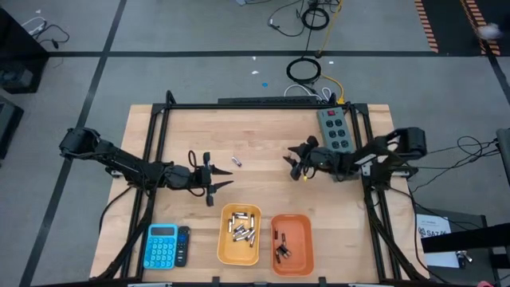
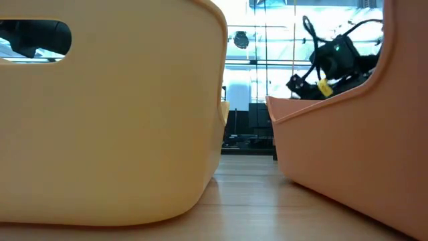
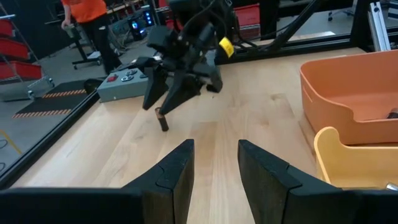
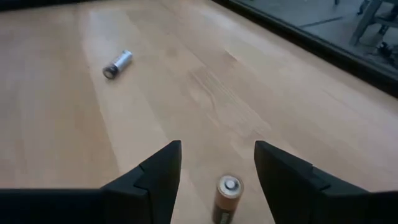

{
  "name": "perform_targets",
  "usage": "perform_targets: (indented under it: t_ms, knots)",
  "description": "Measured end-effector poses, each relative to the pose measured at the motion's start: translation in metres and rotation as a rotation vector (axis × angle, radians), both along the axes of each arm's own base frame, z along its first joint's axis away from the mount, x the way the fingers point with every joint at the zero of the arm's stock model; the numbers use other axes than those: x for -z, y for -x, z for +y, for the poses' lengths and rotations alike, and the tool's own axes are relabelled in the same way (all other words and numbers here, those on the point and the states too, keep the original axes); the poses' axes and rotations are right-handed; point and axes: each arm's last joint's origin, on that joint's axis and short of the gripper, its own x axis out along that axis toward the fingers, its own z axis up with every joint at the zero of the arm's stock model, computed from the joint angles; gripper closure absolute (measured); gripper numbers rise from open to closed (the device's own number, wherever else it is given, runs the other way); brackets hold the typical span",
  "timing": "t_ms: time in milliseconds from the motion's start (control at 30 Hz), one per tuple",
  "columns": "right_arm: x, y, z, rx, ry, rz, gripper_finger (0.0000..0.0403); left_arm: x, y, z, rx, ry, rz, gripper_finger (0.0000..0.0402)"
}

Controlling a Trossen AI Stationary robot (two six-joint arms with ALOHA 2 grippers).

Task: Sort batteries
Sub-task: Put the black battery into the orange bin

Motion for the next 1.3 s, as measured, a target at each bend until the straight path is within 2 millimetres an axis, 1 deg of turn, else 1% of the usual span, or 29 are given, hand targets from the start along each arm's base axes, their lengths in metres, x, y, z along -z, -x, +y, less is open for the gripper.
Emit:
perform_targets:
  t_ms: [233,300,367,400,467,500,567,667,733,800,900,967,1067,1167,1233,1300]
  knots:
    - [0.018,-0.003,-0.007,0.023,0.006,0.013,0.0206,0.0,0.0,0.0,0.0,0.0,0.0,0.0267]
    - [0.023,-0.003,-0.008,0.026,0.001,0.024,0.0214,0.0,0.0,0.0,0.0,0.0,0.0,0.0267]
    - [0.027,-0.003,-0.008,0.019,-0.001,0.034,0.0248,0.0,0.0,0.0,0.0,0.0,0.002,0.0267]
    - [0.029,-0.003,-0.008,0.006,-0.005,0.033,0.0281,0.0,0.0,0.0,0.0,0.0,0.002,0.0267]
    - [0.028,-0.004,-0.007,-0.029,0.012,0.023,0.0358,0.0,0.0,0.0,0.0,-0.001,0.003,0.0267]
    - [0.027,-0.005,-0.006,-0.048,0.022,0.015,0.0373,0.0,0.0,0.0,0.0,-0.001,0.005,0.0267]
    - [0.023,-0.006,-0.005,-0.056,0.026,-0.002,0.0373,0.001,0.0,0.0,0.0,-0.003,0.014,0.0267]
    - [0.013,-0.009,0.002,-0.126,0.024,-0.051,0.0373,0.002,0.001,0.0,-0.001,-0.006,0.025,0.0267]
    - [0.001,-0.012,0.012,-0.256,0.019,-0.132,0.0373,0.002,0.001,0.0,-0.001,-0.006,0.024,0.0267]
    - [-0.017,-0.014,0.026,-0.402,0.023,-0.251,0.0373,0.002,0.001,0.0,-0.002,-0.005,0.024,0.0267]
    - [-0.041,-0.014,0.052,-0.606,0.029,-0.411,0.0373,0.002,0.001,0.0,-0.005,-0.005,0.024,0.0267]
    - [-0.05,-0.011,0.073,-0.733,-0.005,-0.471,0.0373,0.002,0.001,0.0,-0.007,0.002,0.023,0.0267]
    - [-0.053,-0.006,0.105,-0.92,-0.121,-0.484,0.0373,0.002,0.001,0.0,-0.01,0.017,0.022,0.0267]
    - [-0.055,-0.002,0.135,-1.047,-0.203,-0.476,0.0373,0.002,0.001,0.0,-0.011,0.021,0.019,0.0267]
    - [-0.054,-0.002,0.152,-1.099,-0.232,-0.445,0.0373,0.002,0.0,0.0,-0.011,0.022,0.015,0.0267]
    - [-0.051,-0.003,0.163,-1.067,-0.249,-0.394,0.0373,0.002,0.0,0.0,-0.012,0.029,0.013,0.0267]
